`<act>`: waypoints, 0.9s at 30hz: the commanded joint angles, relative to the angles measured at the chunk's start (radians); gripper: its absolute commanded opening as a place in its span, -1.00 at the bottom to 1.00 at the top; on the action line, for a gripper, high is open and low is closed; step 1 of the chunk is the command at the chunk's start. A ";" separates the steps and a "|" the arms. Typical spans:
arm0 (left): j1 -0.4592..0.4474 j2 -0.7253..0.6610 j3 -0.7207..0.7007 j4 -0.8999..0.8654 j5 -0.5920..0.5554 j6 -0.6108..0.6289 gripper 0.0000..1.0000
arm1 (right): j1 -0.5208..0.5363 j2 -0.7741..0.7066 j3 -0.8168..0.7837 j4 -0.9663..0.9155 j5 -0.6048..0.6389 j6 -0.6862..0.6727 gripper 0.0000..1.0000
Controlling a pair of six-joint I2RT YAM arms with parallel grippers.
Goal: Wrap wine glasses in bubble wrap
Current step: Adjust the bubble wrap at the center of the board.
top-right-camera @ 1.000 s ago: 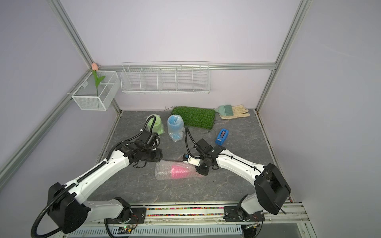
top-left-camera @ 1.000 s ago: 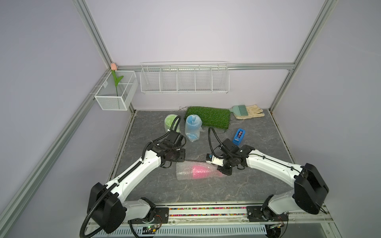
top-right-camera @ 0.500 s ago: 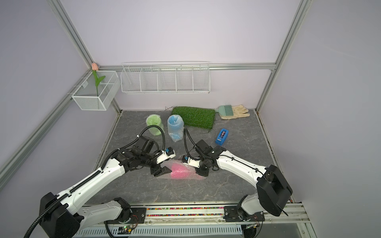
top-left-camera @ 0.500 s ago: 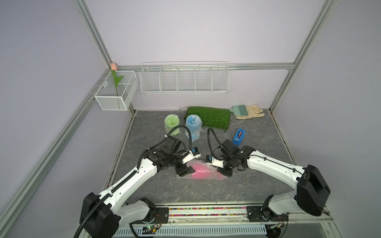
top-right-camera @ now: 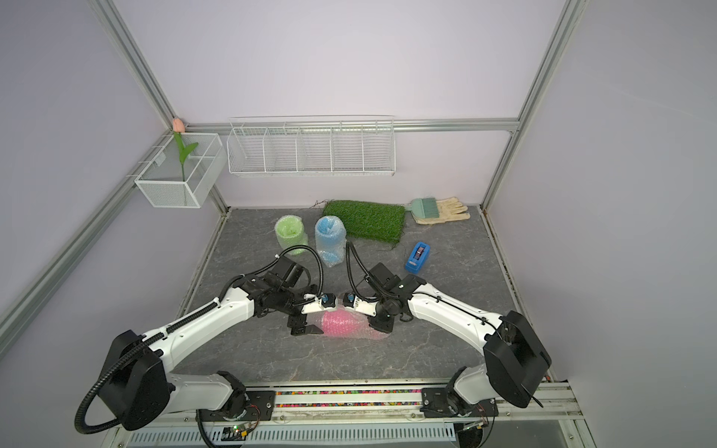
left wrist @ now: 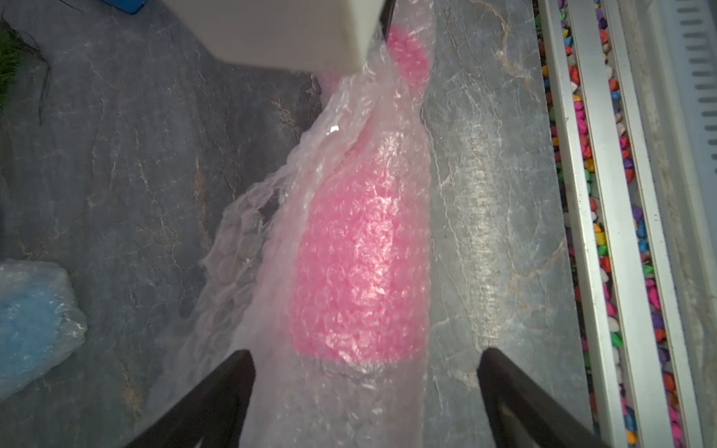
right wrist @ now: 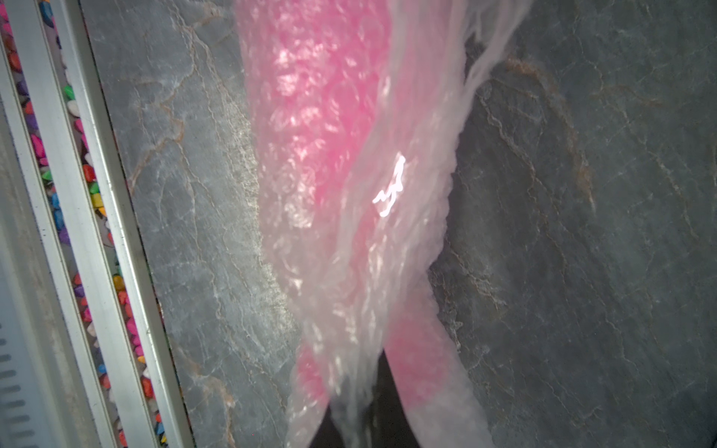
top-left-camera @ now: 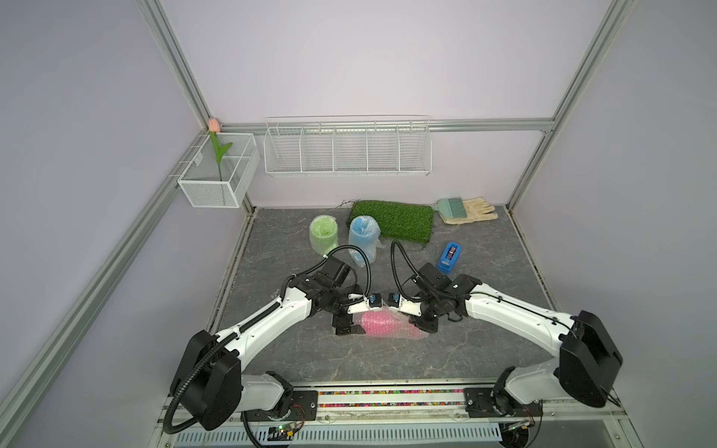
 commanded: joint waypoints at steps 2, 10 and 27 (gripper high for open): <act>-0.001 -0.041 0.051 -0.018 -0.005 0.108 0.87 | 0.003 -0.015 -0.010 -0.020 -0.020 -0.022 -0.86; 0.001 -0.037 0.039 0.064 -0.071 0.124 0.92 | 0.003 -0.023 -0.012 -0.024 -0.020 -0.022 -0.86; -0.001 0.113 0.070 -0.158 -0.053 0.145 0.52 | 0.003 -0.022 -0.008 -0.039 -0.027 -0.022 -0.86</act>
